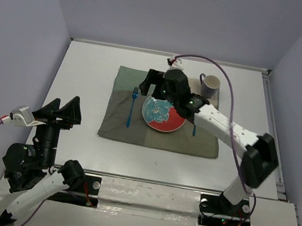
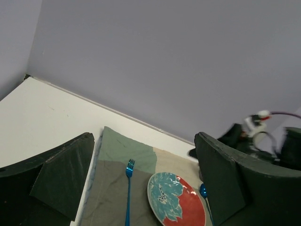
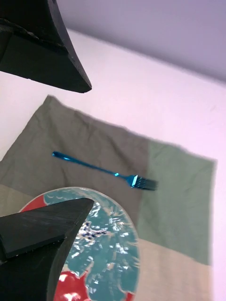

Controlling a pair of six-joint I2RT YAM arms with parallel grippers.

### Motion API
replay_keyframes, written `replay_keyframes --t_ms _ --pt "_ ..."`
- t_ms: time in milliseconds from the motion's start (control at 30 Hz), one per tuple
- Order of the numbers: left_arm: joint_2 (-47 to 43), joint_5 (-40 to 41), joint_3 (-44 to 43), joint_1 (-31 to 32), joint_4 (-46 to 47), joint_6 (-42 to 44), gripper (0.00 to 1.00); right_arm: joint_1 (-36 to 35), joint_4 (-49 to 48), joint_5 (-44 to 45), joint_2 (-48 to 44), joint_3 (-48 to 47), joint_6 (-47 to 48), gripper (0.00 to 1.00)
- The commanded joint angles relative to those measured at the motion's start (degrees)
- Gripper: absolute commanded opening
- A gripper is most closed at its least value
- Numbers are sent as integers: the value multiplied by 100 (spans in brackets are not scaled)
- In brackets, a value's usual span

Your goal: Set the dinner table for one person

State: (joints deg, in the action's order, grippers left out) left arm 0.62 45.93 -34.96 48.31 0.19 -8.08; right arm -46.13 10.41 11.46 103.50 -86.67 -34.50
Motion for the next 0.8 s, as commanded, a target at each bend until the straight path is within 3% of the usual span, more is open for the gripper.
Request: replay_keyframes --t_ms 0,100,200,400,633,767 --pt "385 188 -81 -33 157 52 99 -63 -1919 295 -1646 1299 795 100" --pt "902 197 -186 -59 52 87 99 -116 -2446 225 -2839 2485 1339 100" --pt "1368 136 -327 -85 -10 157 99 -116 -2474 373 -3824 3031 1726 100" --pt "2116 -154 -512 -129 -10 175 99 -116 -1877 1418 -5023 3604 2157 100" --pt "2758 -392 -766 -182 -256 8 99 -116 -1833 2096 -6578 4281 2536 100" --pt "2855 -550 -907 -182 190 78 99 -116 -1806 2360 -7177 4422 2738 100"
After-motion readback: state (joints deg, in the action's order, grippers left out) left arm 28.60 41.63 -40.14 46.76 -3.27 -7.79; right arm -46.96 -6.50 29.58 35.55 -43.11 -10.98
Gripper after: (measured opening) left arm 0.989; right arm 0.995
